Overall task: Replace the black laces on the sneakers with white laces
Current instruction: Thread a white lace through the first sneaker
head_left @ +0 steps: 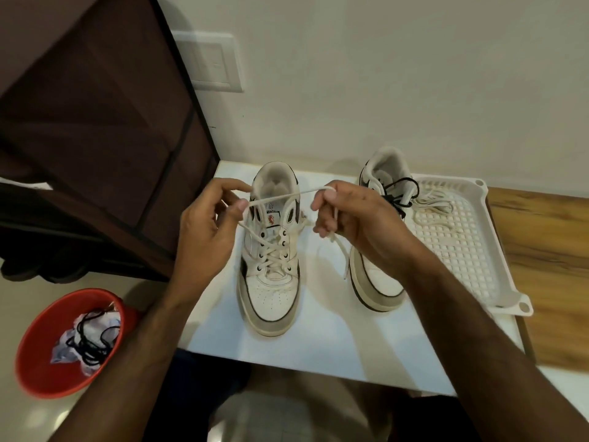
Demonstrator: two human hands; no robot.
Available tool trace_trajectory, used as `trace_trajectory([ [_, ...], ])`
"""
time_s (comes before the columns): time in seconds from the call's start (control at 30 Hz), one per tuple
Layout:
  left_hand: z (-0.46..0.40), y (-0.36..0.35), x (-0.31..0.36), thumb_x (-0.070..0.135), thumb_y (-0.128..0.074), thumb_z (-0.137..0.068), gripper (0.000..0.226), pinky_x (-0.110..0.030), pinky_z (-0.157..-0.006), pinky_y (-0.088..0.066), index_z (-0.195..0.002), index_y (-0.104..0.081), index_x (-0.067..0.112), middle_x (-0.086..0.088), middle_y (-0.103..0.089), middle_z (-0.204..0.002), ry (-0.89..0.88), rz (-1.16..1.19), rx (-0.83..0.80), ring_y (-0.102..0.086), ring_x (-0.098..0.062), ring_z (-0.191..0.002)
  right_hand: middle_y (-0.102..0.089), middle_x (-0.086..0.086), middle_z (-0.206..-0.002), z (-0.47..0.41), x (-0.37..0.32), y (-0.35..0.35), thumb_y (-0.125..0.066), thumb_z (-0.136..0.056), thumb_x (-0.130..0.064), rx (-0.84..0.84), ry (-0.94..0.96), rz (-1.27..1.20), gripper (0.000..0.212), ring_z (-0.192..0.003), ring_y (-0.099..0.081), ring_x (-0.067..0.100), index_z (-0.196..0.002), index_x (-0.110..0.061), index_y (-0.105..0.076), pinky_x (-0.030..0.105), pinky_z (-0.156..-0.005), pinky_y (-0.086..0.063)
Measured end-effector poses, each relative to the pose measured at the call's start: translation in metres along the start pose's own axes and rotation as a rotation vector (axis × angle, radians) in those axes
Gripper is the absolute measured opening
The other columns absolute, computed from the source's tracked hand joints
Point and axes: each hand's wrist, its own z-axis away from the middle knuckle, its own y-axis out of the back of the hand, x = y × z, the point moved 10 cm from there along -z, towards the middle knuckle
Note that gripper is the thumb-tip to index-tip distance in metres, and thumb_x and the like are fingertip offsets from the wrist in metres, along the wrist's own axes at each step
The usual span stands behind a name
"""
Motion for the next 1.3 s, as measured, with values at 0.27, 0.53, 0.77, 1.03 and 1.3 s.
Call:
trace_trajectory([
  [0.27, -0.004, 0.031, -0.047, 0.011, -0.055, -0.099, 0.018, -0.046, -0.084, -0.053, -0.100, -0.070, 0.021, 0.008, -0.067, -0.096, 0.154, -0.337, 0.116, -0.062, -0.010, -0.085, -0.053, 0.001, -0.071, 0.000, 0.050, 0.064, -0.052, -0.104, -0.029, 0.450, -0.111, -0.575, 0.033, -0.066, -0.052, 0.015, -0.074, -0.017, -0.052, 0.028, -0.072, -0.049],
  [0.53, 0.012, 0.012, -0.090, 0.024, -0.062, -0.093, 0.013, -0.042, -0.084, -0.045, -0.081, -0.064, 0.029, 0.008, -0.059, -0.066, 0.514, -0.524, -0.229, -0.059, -0.019, -0.072, -0.076, 0.007, -0.107, 0.006, 0.059, 0.070, -0.057, -0.101, -0.027, 0.613, -0.042, -0.734, 0.035, -0.110, -0.069, 0.020, -0.068, -0.018, -0.050, 0.032, -0.093, -0.050],
  [0.77, 0.024, -0.012, -0.098, 0.037, -0.055, -0.095, 0.008, -0.041, -0.099, -0.032, -0.091, -0.059, 0.032, 0.013, -0.065, -0.077, 0.471, -0.880, -0.592, -0.060, -0.012, -0.080, -0.052, -0.002, -0.072, -0.002, 0.041, 0.059, -0.055, -0.103, -0.020, 0.506, 0.029, -0.775, 0.016, -0.060, -0.050, 0.009, -0.101, -0.011, -0.067, 0.024, -0.065, -0.052],
  [1.03, 0.004, -0.011, -0.069, 0.010, -0.061, -0.099, 0.018, -0.023, -0.075, -0.050, -0.099, -0.067, 0.026, 0.020, -0.065, -0.085, 0.253, -0.221, -0.302, -0.060, -0.003, -0.075, -0.072, 0.000, -0.096, 0.000, 0.024, 0.059, -0.052, -0.103, -0.006, 0.424, 0.000, -0.075, 0.030, -0.056, -0.038, 0.007, -0.127, -0.017, -0.066, 0.016, -0.045, -0.030],
  [1.3, 0.031, -0.075, 0.054, 0.013, -0.073, -0.090, 0.018, -0.033, -0.086, -0.056, -0.108, -0.072, 0.015, -0.001, -0.076, -0.107, 0.025, 0.412, -0.578, -0.073, -0.020, -0.101, -0.074, 0.006, -0.091, 0.005, -0.007, 0.067, -0.070, -0.094, -0.013, 0.516, 0.144, 0.010, 0.008, -0.061, -0.046, 0.013, -0.101, -0.011, -0.074, 0.024, -0.052, -0.040],
])
